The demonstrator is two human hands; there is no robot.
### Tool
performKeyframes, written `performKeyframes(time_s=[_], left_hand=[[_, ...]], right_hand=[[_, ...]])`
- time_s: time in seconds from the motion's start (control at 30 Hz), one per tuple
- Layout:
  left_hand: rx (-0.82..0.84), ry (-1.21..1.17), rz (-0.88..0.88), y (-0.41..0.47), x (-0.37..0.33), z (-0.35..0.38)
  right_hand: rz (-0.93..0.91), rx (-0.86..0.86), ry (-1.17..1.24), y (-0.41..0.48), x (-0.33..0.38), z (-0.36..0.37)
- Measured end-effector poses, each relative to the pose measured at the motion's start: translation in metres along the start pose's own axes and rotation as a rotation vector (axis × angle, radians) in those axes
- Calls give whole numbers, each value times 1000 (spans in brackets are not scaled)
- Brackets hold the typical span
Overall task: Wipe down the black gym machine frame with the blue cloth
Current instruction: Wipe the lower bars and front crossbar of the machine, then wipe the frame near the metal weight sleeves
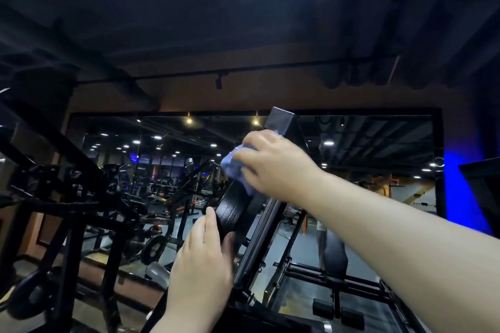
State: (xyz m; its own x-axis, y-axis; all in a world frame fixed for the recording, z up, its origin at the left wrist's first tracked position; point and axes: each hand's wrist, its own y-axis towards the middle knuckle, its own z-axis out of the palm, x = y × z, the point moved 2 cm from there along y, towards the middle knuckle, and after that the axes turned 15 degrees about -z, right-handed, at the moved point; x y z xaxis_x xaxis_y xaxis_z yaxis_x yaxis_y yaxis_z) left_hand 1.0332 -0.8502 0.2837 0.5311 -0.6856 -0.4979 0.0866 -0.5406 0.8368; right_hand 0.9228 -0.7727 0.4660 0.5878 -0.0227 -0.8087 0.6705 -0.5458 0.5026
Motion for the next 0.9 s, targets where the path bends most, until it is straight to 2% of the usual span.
performKeyframes(time_s=[0.1,0.33,0.5,0.57,0.63,0.73,0.8,0.9], left_hand=[[1,16,2,-1,2,2],[51,-10,7,2,1,0],[124,-99,-35,3,-3,-7],[169,-120,-82,1,-4,-8],[184,-159,-111,-2,-1,-9],[172,-172,-126,-15,12,-10],[159,-118,-98,-26,23,-8],[154,-72,-102,-39,37,-7]], right_hand=[[130,26,-21,10,-5,0],[56,-50,55,-26,-1,-9],[227,-96,-31,-10,17,5],[188,-63,0,-7,47,17],[70,-40,63,-15,78,27],[-90,38,90,-21,78,20],[-41,70,39,-19,58,14],[152,21,-53,-17,43,10]])
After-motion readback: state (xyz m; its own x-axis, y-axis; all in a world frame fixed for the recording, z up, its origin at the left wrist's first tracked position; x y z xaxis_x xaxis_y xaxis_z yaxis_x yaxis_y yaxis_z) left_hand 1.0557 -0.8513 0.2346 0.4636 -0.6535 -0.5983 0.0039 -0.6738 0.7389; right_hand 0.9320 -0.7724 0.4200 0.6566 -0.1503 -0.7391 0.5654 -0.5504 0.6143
